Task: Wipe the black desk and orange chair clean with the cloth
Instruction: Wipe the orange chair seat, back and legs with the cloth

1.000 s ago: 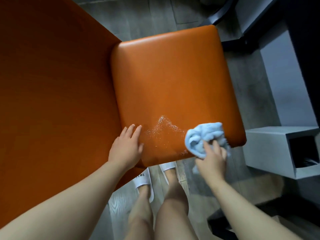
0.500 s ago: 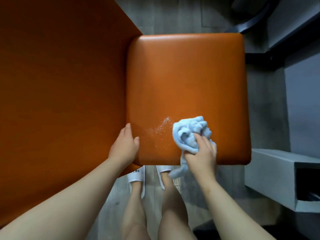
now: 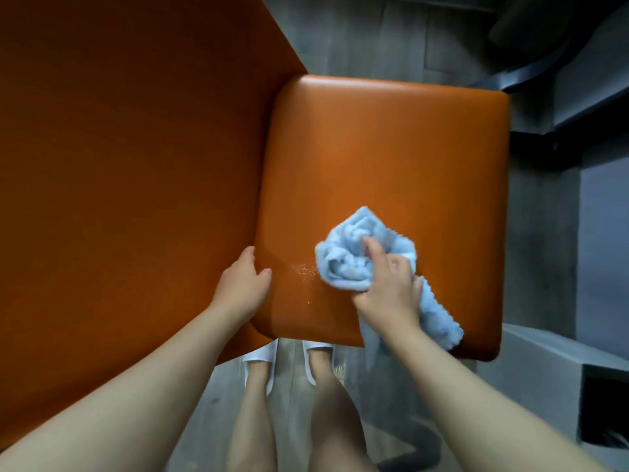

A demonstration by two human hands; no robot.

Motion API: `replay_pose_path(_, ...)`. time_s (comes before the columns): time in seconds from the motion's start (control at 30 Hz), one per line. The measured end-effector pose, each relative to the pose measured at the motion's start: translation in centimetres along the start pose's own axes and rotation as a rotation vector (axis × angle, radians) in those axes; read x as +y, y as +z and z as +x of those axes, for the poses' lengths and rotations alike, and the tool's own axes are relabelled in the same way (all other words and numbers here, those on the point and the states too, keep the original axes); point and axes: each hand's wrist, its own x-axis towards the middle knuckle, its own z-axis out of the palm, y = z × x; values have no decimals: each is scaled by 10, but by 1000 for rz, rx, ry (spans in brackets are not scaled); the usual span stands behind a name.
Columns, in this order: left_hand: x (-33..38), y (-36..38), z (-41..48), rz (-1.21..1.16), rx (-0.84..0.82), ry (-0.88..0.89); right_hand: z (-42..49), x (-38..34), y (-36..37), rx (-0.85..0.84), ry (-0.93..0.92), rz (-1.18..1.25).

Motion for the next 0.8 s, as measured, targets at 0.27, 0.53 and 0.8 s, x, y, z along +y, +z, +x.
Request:
replay_pose_path(0.27, 5, -3, 5, -118, 75, -73, 113, 39, -78, 303, 236, 8)
replay_pose_path(0.53, 6, -4, 12, 4, -12, -116, 14, -11, -8, 10, -366, -135)
replay_pose_path(0.8, 46, -15, 41, 212, 128, 31, 137, 1, -77, 220, 199, -34)
